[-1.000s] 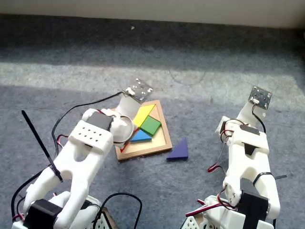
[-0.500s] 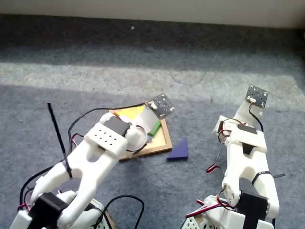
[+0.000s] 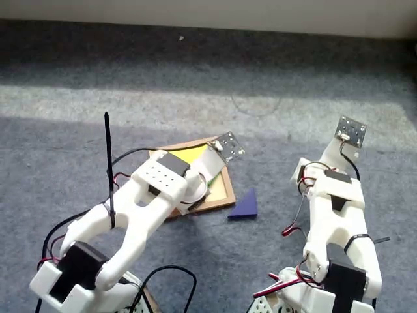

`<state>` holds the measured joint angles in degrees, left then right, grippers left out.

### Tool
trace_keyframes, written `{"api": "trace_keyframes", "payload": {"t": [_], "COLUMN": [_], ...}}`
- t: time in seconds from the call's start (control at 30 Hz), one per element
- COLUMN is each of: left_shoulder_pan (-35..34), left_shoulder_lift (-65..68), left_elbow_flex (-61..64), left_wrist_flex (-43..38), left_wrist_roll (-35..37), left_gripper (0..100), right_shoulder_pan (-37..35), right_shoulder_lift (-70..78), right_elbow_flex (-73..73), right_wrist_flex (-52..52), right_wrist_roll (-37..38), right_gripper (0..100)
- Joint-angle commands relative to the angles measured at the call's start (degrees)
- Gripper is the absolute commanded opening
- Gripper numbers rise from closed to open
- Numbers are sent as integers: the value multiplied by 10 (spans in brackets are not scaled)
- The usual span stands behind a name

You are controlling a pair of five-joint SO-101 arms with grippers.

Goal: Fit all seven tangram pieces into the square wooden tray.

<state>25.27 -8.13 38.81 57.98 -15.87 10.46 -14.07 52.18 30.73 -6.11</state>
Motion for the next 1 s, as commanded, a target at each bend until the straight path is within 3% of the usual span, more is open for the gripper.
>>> {"api": "trace_keyframes", "payload": {"t": [0.0,0.4,0.53,0.97], "left_shoulder_pan": [-35,-95,-118,-121], "left_shoulder_lift": [-1,-2,-2,-2], "left_elbow_flex": [-23,-30,-33,-32], "left_wrist_flex": [0,-36,-66,-87], "left_wrist_roll": [0,2,50,91], "left_gripper": [248,251,251,251], "right_shoulder_pan": [-7,-7,-7,-7], "right_shoulder_lift": [-3,-3,-3,-3], "right_elbow_flex": [-21,-20,-20,-20], "right_wrist_flex": [-10,-10,-10,-10], "right_wrist_roll": [-3,-3,-3,-3], "right_gripper": [274,274,274,274]}}
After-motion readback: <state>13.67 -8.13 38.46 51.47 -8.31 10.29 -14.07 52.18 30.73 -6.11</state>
